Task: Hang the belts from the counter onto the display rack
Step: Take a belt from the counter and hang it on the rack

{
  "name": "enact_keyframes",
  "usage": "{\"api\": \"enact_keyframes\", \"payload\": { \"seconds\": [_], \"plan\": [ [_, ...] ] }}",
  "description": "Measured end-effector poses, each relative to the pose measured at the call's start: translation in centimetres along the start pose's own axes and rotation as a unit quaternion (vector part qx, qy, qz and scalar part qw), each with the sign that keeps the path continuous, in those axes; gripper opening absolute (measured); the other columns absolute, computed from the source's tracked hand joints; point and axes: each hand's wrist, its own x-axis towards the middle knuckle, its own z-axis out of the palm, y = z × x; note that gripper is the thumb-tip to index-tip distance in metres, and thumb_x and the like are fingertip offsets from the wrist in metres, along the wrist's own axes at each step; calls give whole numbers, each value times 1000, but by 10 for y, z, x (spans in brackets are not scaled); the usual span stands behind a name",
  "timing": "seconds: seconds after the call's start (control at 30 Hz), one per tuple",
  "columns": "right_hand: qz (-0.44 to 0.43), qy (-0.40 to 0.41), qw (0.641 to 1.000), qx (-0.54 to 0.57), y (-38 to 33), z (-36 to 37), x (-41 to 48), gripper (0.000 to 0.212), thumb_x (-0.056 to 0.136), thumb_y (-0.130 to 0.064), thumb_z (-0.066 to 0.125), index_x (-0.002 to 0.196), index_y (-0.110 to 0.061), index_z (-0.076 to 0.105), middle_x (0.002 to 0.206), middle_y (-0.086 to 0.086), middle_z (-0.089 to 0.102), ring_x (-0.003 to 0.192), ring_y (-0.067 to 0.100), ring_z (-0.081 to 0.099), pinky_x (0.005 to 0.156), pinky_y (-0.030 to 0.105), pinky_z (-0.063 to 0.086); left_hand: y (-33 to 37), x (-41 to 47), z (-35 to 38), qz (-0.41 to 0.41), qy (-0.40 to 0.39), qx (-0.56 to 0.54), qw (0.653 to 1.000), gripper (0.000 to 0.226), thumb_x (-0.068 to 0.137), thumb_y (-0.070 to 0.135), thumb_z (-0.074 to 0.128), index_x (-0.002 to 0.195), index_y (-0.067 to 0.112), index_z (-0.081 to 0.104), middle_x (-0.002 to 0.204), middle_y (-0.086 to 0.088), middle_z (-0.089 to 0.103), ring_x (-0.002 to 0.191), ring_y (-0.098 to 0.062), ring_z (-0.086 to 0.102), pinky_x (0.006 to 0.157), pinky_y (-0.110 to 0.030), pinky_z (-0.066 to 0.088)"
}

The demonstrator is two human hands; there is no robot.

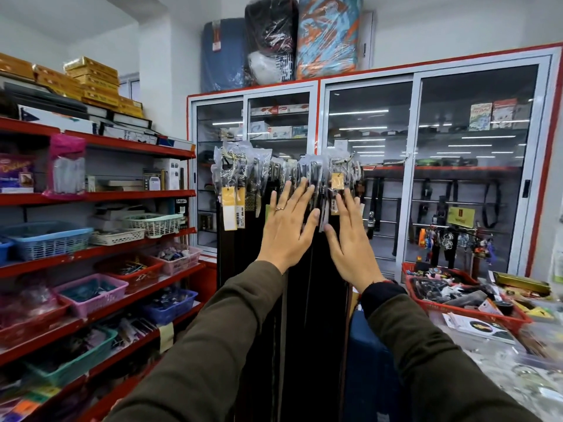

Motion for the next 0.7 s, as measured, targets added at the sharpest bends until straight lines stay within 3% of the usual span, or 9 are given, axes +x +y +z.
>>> {"api": "enact_keyframes", "payload": {
  "seconds": [0.13,0.33,0.53,0.7],
  "plan": [
    [-50,36,997,-48,-33,22,1,64,107,-34,42,162,-19,13,172,-1,0,159,20,-8,129,50,9,-24,-13,-33,-5,71,56,996,57,106,40,31,160,23,24,171,2,12,159,-17,-2,128,-44,-8],
    [-115,-23,991,-66,-84,67,11,66,106,-44,35,162,-18,11,172,0,-1,159,21,-9,130,47,3,-80,-35,-81,-46,97,34,994,57,107,35,27,162,22,17,172,3,6,159,-17,-6,129,-45,-6],
    [-162,-78,976,-122,-110,108,20,67,106,-47,32,162,-20,7,172,-3,-4,159,21,-11,129,50,6,-120,-50,-101,-50,13,7,999,60,106,45,18,162,24,16,171,10,8,159,-13,-8,129,-44,-1],
    [-131,-82,971,-182,-101,125,29,69,104,-49,30,162,-18,9,172,-2,-2,159,24,-6,128,51,11,-135,-41,-92,-29,-64,33,997,65,103,51,13,162,26,12,171,12,5,158,-12,-8,129,-44,0]
  ]
}}
